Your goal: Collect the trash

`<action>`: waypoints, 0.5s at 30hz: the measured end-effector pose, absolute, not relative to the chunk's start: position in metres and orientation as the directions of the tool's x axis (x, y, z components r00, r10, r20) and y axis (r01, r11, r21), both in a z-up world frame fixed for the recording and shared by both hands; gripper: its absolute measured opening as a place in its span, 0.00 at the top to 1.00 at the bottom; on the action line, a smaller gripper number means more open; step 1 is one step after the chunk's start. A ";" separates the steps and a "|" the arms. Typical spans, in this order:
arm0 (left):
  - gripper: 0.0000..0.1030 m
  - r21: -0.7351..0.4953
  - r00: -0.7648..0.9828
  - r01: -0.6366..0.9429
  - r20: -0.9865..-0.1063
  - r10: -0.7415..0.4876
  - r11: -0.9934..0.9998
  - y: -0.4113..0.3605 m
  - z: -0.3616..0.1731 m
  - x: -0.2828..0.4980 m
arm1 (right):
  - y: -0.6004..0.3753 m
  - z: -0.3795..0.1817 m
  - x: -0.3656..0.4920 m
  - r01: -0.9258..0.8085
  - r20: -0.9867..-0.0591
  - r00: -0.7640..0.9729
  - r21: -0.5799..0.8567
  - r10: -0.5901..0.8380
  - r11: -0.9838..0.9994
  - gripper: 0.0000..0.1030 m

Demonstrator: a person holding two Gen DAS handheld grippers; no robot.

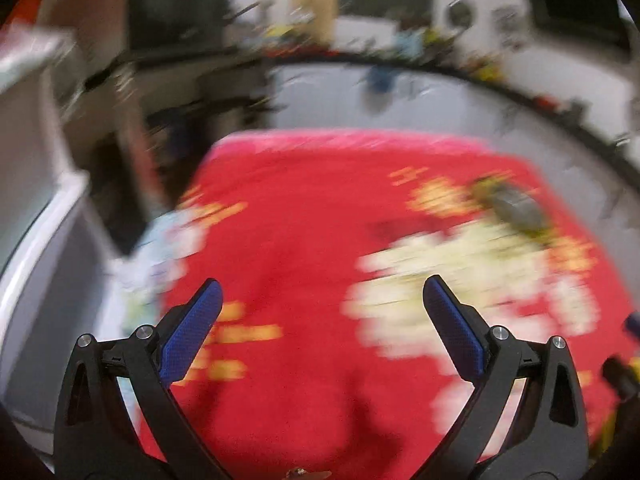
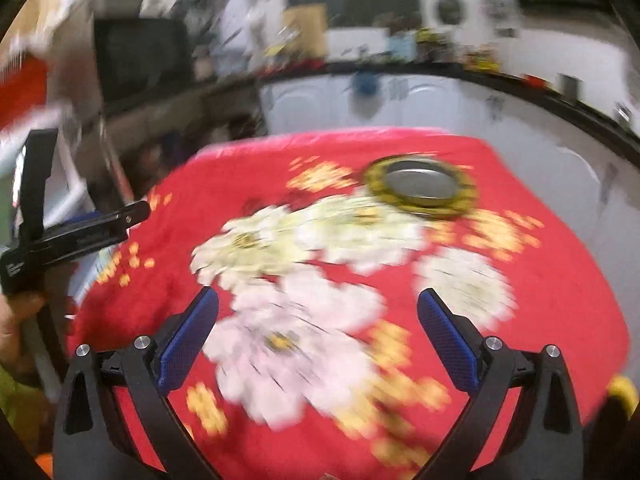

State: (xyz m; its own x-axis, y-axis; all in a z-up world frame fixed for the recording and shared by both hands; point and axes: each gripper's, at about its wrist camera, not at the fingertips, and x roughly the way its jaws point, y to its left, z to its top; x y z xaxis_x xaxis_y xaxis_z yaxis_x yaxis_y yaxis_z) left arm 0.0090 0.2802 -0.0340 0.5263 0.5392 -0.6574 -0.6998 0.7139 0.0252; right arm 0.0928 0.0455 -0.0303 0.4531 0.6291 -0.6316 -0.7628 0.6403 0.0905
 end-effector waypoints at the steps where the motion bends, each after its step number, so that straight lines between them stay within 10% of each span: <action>1: 0.11 0.025 0.495 -0.718 -0.684 0.536 0.696 0.293 -0.044 0.007 | 0.073 -0.039 0.094 -0.771 -0.666 0.441 0.063 0.602 0.634 0.06; 15: 0.09 0.018 0.346 -0.793 -0.809 0.476 0.609 0.342 -0.120 0.008 | 0.171 -0.117 0.091 -0.768 -0.798 0.371 0.024 0.476 0.640 0.05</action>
